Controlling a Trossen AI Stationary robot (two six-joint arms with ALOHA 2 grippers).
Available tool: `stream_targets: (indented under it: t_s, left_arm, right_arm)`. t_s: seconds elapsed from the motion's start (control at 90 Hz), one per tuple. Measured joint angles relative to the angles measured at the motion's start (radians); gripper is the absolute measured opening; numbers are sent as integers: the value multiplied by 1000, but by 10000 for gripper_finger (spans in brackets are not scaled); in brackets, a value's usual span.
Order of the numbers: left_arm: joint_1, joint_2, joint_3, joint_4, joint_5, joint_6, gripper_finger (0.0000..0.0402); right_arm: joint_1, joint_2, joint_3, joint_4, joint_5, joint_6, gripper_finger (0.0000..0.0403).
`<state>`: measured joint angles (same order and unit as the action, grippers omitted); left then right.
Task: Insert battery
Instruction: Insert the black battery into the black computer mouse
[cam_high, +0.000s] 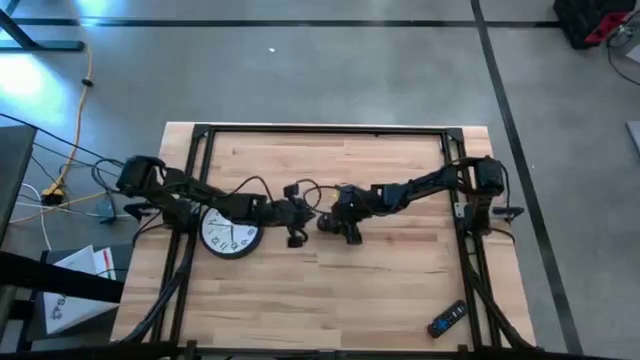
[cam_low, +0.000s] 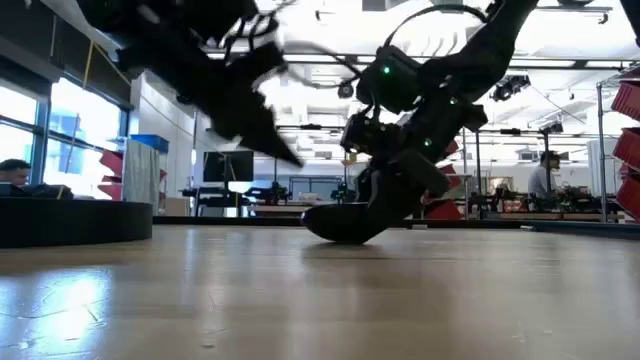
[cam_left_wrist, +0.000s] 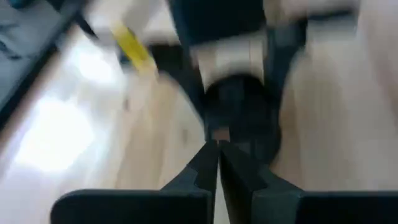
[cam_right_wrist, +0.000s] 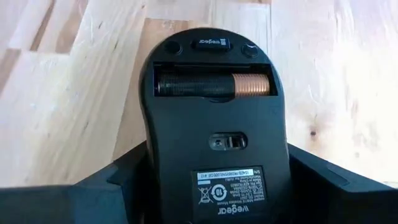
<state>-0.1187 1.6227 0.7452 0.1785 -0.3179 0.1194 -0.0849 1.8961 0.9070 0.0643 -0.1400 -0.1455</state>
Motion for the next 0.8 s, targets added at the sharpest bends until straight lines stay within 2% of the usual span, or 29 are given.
stream_targets:
  t_s: [0.156, 0.344, 0.467, 0.544, 0.689, 0.8]
  left_arm:
    - [-25, 39, 2, 33, 2, 174, 55]
    - [-56, 51, 2, 75, -141, 377, 146]
    - [-56, 79, 2, 120, -123, 439, 190]
    - [-56, 104, 2, 128, -88, 491, 206]
    - [-60, 159, 2, 186, -86, 558, 218]
    - [-60, 195, 2, 230, -133, 568, 219]
  right_arm:
    - [-18, 1, 0, 6, -64, 81, 248]
    - [-21, 1, 1, 10, -84, 142, 248]
    - [-21, 1, 1, 23, -101, 177, 248]
    - [-21, 1, 2, 29, -108, 198, 248]
    - [-20, 2, 29, 9, -137, 219, 248]
    - [-16, 4, 54, 3, -181, 221, 248]
